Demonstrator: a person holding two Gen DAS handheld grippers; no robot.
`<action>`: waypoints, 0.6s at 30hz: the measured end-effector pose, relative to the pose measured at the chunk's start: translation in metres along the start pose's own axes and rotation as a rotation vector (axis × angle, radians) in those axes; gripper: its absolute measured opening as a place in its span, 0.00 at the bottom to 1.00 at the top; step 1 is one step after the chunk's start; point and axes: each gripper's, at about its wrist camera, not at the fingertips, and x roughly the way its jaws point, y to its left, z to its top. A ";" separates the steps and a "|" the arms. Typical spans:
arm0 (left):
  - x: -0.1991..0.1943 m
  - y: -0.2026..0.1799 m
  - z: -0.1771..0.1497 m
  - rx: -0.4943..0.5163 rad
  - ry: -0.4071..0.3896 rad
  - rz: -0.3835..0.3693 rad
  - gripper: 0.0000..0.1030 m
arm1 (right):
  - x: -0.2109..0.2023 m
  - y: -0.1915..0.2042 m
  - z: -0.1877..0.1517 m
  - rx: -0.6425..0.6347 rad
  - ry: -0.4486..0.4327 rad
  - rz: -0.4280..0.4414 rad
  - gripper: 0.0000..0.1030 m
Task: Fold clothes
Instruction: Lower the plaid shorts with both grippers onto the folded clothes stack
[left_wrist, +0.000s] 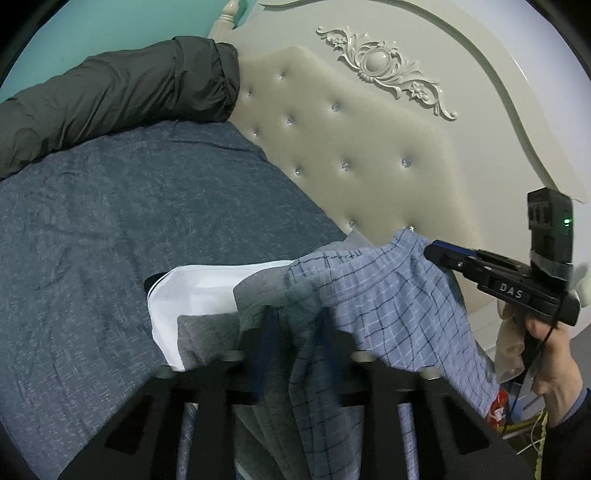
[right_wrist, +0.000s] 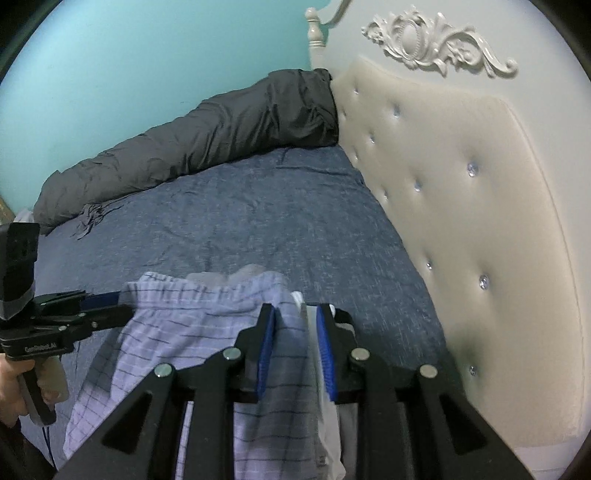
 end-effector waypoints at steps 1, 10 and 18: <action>-0.001 0.001 0.000 -0.001 -0.002 -0.003 0.13 | 0.001 -0.002 -0.001 0.012 -0.003 0.017 0.21; -0.006 0.005 0.003 -0.014 -0.018 -0.026 0.08 | -0.003 -0.001 -0.003 0.014 -0.045 0.008 0.01; -0.010 0.000 0.000 0.003 -0.029 0.039 0.19 | -0.001 0.001 -0.008 0.017 -0.005 -0.008 0.02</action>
